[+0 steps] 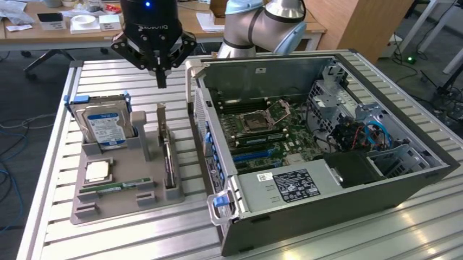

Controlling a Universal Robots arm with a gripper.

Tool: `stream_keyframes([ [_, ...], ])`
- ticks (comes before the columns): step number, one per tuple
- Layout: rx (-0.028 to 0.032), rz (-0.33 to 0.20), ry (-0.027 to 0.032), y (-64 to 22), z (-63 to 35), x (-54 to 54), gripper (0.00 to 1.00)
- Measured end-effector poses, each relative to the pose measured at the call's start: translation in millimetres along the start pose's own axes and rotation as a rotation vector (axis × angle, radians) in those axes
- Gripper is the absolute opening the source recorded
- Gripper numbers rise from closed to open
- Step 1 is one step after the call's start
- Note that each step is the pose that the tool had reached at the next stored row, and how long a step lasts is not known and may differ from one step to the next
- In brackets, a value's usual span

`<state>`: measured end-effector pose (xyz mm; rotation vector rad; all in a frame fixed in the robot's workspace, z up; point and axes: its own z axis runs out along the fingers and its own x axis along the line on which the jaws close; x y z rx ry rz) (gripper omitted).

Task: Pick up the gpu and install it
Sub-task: 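Reach for the gpu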

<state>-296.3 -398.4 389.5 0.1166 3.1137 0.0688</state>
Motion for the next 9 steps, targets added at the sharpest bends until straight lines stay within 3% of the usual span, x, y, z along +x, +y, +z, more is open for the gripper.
stream_keyframes([
  [9,0.0000,0.000,0.0000,-4.9,-0.2,0.0,0.11],
])
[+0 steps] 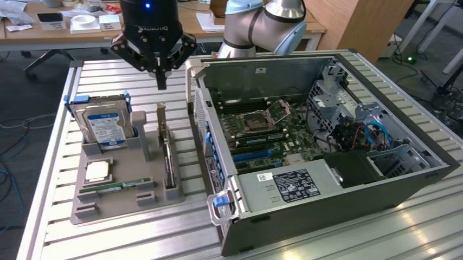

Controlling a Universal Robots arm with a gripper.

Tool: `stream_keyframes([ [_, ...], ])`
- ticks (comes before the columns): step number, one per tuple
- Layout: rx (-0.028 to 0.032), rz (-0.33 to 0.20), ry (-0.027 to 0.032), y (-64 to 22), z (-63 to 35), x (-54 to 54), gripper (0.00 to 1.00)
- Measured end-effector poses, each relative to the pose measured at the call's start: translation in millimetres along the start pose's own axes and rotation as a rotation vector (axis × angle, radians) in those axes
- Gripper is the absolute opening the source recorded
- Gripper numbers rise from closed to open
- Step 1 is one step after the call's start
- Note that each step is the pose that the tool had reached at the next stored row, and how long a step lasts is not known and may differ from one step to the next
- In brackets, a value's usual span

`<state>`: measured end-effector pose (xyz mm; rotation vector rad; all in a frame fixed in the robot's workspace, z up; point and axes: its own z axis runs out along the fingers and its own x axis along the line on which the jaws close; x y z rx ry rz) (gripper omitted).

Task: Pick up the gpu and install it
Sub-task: 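Reach for the gpu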

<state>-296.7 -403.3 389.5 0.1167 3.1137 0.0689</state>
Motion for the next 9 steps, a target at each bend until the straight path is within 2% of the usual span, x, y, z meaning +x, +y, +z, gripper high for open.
stream_keyframes([
  [9,0.0007,0.000,-0.0001,-4.2,-0.2,0.2,0.11],
])
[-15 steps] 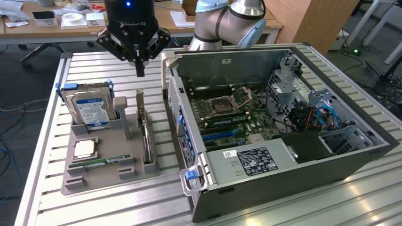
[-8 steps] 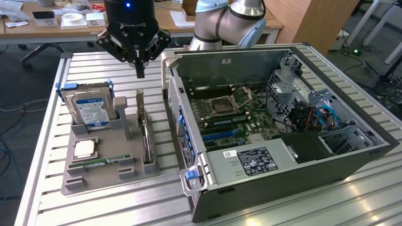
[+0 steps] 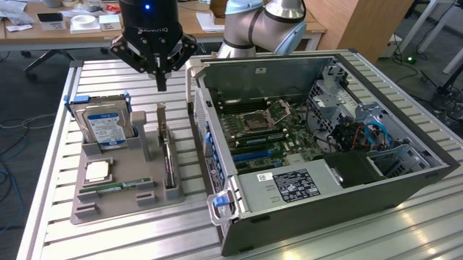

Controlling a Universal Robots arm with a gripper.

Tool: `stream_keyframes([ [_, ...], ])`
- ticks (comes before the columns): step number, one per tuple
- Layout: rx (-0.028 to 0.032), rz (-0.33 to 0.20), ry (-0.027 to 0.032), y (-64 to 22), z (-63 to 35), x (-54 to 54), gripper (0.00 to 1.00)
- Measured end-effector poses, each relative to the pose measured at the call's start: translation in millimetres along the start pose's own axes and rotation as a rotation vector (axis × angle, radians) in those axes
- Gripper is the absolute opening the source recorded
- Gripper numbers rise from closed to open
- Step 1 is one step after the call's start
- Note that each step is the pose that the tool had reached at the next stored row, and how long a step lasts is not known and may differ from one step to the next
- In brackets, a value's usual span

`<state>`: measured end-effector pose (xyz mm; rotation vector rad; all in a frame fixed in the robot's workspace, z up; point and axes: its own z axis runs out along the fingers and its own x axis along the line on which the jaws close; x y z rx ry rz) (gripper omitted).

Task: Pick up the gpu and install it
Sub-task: 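Reach for the gpu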

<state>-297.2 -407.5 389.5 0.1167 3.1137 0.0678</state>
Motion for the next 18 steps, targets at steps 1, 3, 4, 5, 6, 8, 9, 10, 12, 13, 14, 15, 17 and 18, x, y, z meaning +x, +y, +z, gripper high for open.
stream_keyframes([
  [1,0.0000,0.000,0.0000,-0.3,0.0,0.0,0.11],
  [3,0.0000,0.000,0.0000,-0.7,0.0,0.0,0.11],
  [4,0.0000,0.000,0.0000,-0.9,-0.1,0.1,0.11],
  [5,0.0001,0.000,0.0001,-1.1,-0.1,0.1,0.11],
  [6,0.0000,0.000,0.0000,-1.1,-0.1,0.1,0.11],
  [8,0.0000,0.000,0.0001,-1.1,-0.1,0.1,0.11],
  [9,0.0000,0.000,0.0000,-1.1,-0.1,0.1,0.11],
  [10,0.0000,0.000,0.0000,-1.1,-0.1,0.1,0.11],
  [12,0.0001,0.000,0.0001,-1.1,-0.1,0.1,0.11],
  [13,0.0000,0.000,0.0001,-1.1,-0.1,0.1,0.11],
  [14,0.0000,0.000,0.0000,-1.1,-0.1,0.1,0.11],
  [15,0.0000,0.000,0.0001,-1.1,-0.1,0.1,0.11],
  [17,0.0000,0.000,0.0000,-1.1,-0.1,0.1,0.11],
  [18,0.0000,0.000,0.0000,-1.1,0.0,0.1,0.11],
])
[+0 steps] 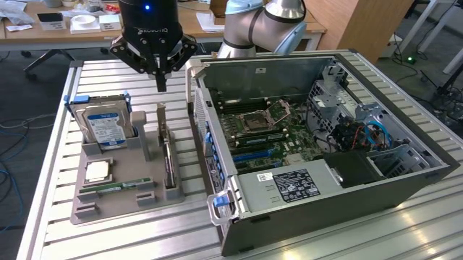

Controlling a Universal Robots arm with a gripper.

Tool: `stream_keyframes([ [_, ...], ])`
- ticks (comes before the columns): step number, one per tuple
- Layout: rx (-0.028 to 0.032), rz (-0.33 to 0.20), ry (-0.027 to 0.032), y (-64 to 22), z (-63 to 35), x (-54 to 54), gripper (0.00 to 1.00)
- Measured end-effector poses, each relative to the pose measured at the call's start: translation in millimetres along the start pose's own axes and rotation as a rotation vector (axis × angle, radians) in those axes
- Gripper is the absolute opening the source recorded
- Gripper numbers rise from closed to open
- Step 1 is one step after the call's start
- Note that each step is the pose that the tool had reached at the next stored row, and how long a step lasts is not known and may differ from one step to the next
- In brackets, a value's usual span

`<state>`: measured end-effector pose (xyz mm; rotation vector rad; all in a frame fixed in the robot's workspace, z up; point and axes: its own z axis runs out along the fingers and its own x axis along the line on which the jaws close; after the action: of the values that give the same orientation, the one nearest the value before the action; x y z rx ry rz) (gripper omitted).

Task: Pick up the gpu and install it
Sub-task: 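Reach for the gpu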

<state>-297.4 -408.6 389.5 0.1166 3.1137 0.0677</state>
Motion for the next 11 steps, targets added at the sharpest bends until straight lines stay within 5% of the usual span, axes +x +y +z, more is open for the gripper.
stream_keyframes([
  [11,0.0000,0.000,0.0000,-13.6,-0.3,-0.9,0.11],
])
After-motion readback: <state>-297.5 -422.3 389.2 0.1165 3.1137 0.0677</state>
